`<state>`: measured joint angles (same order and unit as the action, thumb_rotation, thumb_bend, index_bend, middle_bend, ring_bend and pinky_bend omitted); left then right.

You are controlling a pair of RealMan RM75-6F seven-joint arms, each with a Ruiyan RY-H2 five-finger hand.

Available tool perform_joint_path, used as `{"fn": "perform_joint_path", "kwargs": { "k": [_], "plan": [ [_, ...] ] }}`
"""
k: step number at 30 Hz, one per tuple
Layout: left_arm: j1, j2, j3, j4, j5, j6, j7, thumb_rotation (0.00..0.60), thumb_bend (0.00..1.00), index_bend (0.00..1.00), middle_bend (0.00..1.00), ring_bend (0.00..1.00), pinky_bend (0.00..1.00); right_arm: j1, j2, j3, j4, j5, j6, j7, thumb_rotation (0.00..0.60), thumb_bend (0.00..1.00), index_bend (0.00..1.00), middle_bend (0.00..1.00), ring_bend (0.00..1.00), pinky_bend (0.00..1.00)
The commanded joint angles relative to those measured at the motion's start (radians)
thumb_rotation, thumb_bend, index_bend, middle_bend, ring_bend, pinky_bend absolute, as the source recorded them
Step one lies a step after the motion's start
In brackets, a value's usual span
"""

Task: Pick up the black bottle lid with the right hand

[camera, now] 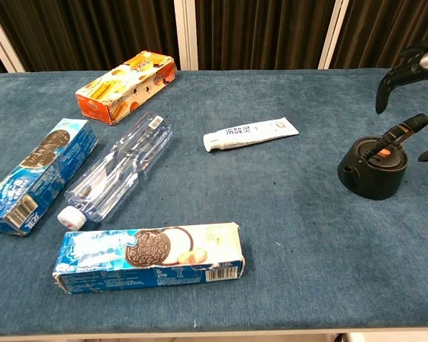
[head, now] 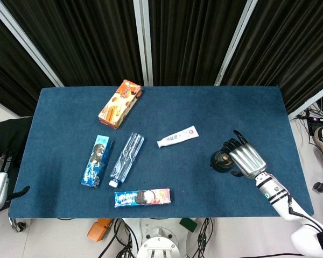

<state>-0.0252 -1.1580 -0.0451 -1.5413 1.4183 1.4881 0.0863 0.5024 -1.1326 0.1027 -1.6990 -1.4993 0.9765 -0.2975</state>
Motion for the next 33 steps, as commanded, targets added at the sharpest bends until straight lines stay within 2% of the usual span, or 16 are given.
{"fn": "perform_joint_path", "kwargs": {
  "k": [1, 5, 11, 19, 33],
  "plan": [
    [0.0, 0.0, 0.0, -0.003, -0.003, -0.002, 0.004, 0.6, 0.13, 0.0, 0.0, 0.0, 0.0, 0.02, -0.01, -0.002, 0.011, 0.026, -0.029, -0.027, 0.6, 0.0, 0.53, 0.43, 0.36, 0.07],
    [-0.002, 0.0, 0.0, -0.007, -0.006, -0.007, 0.008, 0.6, 0.13, 0.0, 0.0, 0.0, 0.0, 0.031, -0.018, -0.005, 0.02, 0.048, -0.043, -0.039, 0.6, 0.0, 0.62, 0.49, 0.43, 0.08],
    [-0.004, 0.001, -0.002, -0.011, -0.008, -0.008, 0.014, 0.6, 0.13, 0.0, 0.0, 0.0, 0.0, 0.049, -0.032, -0.014, 0.038, 0.065, -0.062, -0.04, 0.6, 0.0, 0.68, 0.54, 0.48, 0.09],
    [-0.001, 0.003, 0.0, -0.013, -0.011, -0.007, 0.015, 0.6, 0.13, 0.0, 0.0, 0.0, 0.0, 0.065, -0.049, -0.031, 0.057, 0.075, -0.076, -0.041, 0.6, 0.0, 0.7, 0.56, 0.51, 0.09],
    [0.004, 0.005, 0.0, -0.014, -0.015, -0.004, 0.011, 0.6, 0.13, 0.0, 0.0, 0.0, 0.0, 0.079, -0.055, -0.067, 0.075, 0.107, -0.114, -0.055, 0.6, 0.0, 0.79, 0.66, 0.65, 0.09]
  ]
}}
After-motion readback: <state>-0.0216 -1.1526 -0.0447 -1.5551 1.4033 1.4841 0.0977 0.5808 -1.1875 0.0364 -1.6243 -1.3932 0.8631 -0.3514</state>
